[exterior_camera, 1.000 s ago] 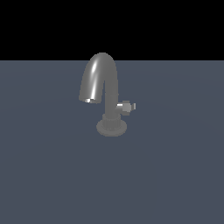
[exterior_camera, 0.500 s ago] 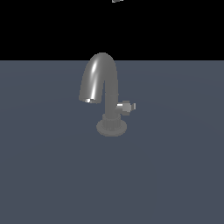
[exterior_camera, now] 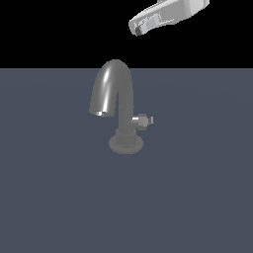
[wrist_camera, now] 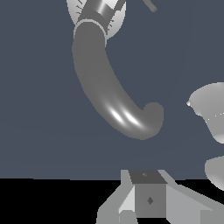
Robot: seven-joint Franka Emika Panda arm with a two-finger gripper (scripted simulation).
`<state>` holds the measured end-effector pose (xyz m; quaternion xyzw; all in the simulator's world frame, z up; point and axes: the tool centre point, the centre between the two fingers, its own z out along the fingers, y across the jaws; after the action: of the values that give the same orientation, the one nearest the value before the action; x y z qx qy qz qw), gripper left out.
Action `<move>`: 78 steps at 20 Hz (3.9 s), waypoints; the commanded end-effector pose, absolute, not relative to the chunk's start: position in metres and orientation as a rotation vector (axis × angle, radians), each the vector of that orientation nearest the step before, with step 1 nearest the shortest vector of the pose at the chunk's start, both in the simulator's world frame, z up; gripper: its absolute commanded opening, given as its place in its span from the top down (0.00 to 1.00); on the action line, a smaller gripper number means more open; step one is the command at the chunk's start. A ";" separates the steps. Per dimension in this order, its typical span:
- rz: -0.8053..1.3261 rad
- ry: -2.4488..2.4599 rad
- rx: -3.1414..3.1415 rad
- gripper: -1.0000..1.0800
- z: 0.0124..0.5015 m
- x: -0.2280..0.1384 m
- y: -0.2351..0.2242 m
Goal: Turn on the faucet by rotating a designated handle.
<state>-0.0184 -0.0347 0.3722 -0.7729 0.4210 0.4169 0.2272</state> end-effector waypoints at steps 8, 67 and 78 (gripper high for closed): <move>1.335 1.340 -1.770 1.00 0.317 0.007 -0.056; 1.603 1.608 -0.886 1.00 0.080 -0.048 -0.079; 1.578 1.577 -0.920 1.00 0.085 -0.019 -0.080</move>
<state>-0.0228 -0.0804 0.1087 -0.3650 0.5988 0.6157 0.3594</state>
